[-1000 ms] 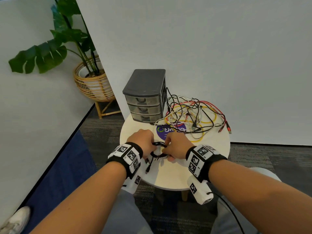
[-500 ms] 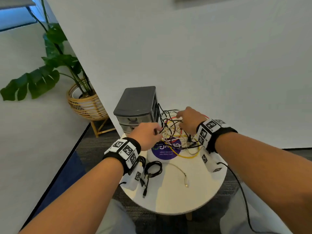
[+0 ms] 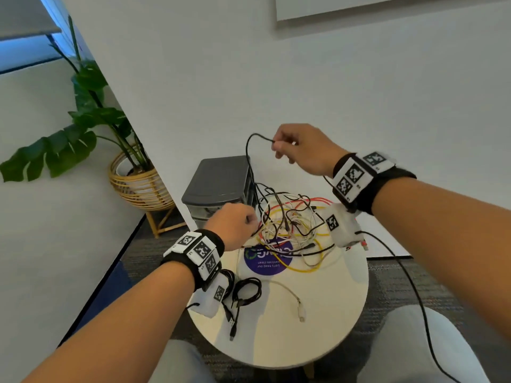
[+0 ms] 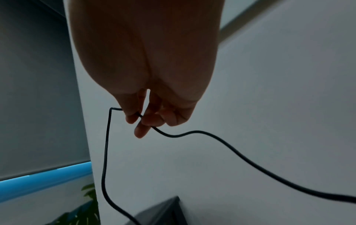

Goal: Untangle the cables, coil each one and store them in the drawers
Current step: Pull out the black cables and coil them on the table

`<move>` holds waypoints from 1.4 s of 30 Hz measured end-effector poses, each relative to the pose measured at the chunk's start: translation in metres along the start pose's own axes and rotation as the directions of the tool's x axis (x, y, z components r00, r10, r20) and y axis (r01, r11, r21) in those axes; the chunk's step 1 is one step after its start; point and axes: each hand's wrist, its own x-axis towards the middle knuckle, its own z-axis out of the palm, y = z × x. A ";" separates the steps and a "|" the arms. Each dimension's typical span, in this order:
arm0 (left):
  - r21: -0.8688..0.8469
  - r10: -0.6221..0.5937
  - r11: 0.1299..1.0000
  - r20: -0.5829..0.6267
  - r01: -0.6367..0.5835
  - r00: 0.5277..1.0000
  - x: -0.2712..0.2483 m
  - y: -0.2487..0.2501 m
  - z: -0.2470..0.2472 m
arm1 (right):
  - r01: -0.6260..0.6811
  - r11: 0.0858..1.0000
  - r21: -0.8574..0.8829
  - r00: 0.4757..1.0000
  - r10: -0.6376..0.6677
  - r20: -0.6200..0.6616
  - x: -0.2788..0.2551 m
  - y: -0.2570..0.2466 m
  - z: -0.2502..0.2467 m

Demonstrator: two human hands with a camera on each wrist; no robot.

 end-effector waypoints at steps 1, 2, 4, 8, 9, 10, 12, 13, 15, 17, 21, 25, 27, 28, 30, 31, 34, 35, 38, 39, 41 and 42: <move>-0.038 0.000 0.999 -0.058 -0.002 0.998 0.000 0.002 -0.006 | 0.018 1.000 0.011 1.000 -0.018 -0.011 0.002 -0.009 -0.007; -0.082 -0.007 0.997 -0.128 -0.003 0.992 -0.001 0.005 -0.013 | 0.037 0.999 0.023 0.999 -0.036 -0.024 0.003 -0.018 -0.015; -0.201 -0.053 0.980 -0.265 -0.001 0.963 -0.002 0.013 -0.028 | 0.065 0.996 0.053 0.996 -0.062 -0.057 0.004 -0.037 -0.028; -0.427 -0.130 0.902 -0.421 -0.069 0.898 -0.007 0.031 -0.059 | 0.136 0.981 0.141 0.981 -0.113 -0.155 0.003 -0.076 -0.051; -0.449 -0.133 0.890 -0.418 -0.077 0.899 -0.008 0.034 -0.066 | 0.155 0.972 0.174 0.976 -0.124 -0.179 0.003 -0.086 -0.057; -0.454 -0.124 0.887 -0.415 -0.087 0.901 -0.008 0.038 -0.071 | 0.178 0.963 0.202 0.971 -0.138 -0.198 0.003 -0.095 -0.062; -0.426 -0.097 0.898 -0.433 -0.109 0.896 -0.010 0.044 -0.079 | 0.225 0.948 0.227 0.959 -0.174 -0.224 0.003 -0.113 -0.073; -0.409 -0.083 0.904 -0.454 -0.125 0.887 -0.011 0.046 -0.083 | 0.249 0.941 0.228 0.952 -0.194 -0.238 0.002 -0.121 -0.078; -0.383 -0.059 0.911 -0.490 -0.155 0.869 -0.014 0.047 -0.089 | 0.300 0.926 0.228 0.929 -0.230 -0.289 0.002 -0.136 -0.088; -0.362 -0.041 0.915 -0.523 -0.178 0.851 -0.018 0.046 -0.095 | 0.355 0.908 0.222 0.892 -0.259 -0.370 0.001 -0.147 -0.097; -0.397 -0.075 0.894 -0.586 -0.205 0.807 -0.027 0.048 -0.109 | 0.425 0.882 0.203 0.843 -0.303 -0.445 -0.001 -0.162 -0.106; -0.553 -0.118 0.753 -0.646 -0.356 0.754 -0.039 0.054 -0.128 | 0.405 0.914 0.040 0.852 -0.361 -0.380 -0.008 -0.169 -0.101; -0.627 -0.133 0.674 -0.622 -0.390 0.771 -0.045 0.057 -0.134 | 0.381 0.924 -0.035 0.866 -0.370 -0.335 -0.011 -0.167 -0.097; -0.645 -0.122 0.659 -0.598 -0.386 0.792 -0.047 0.058 -0.136 | 0.373 0.926 -0.058 0.868 -0.370 -0.330 -0.012 -0.166 -0.095; -0.664 -0.062 0.654 -0.524 -0.362 0.850 -0.049 0.059 -0.139 | 0.360 0.929 -0.089 0.862 -0.368 -0.348 -0.014 -0.163 -0.093; -0.678 -0.018 0.645 -0.474 -0.352 0.880 -0.051 0.060 -0.139 | 0.350 0.931 -0.100 0.860 -0.362 -0.361 -0.014 -0.162 -0.093; -0.809 0.099 0.482 -0.330 -0.335 0.939 -0.058 0.060 -0.134 | 0.280 0.946 -0.164 0.862 -0.323 -0.390 -0.014 -0.152 -0.096; -0.851 0.117 0.413 -0.305 -0.326 0.945 -0.062 0.061 -0.132 | 0.243 0.952 -0.184 0.867 -0.298 -0.400 -0.014 -0.147 -0.098; -0.940 0.094 0.208 -0.256 -0.270 0.962 -0.070 0.057 -0.133 | 0.119 0.962 -0.246 0.891 -0.213 -0.400 -0.018 -0.124 -0.101; -0.957 0.085 0.132 -0.250 -0.260 0.964 -0.072 0.056 -0.136 | 0.080 0.958 -0.276 0.906 -0.185 -0.379 -0.020 -0.113 -0.099; -0.953 0.073 0.039 -0.297 -0.300 0.952 -0.074 0.051 -0.141 | 0.036 0.934 -0.355 0.956 -0.135 -0.260 -0.028 -0.092 -0.091; -0.942 0.074 0.016 -0.333 -0.335 0.940 -0.075 0.049 -0.144 | 0.042 0.913 -0.405 0.981 -0.114 -0.156 -0.033 -0.082 -0.084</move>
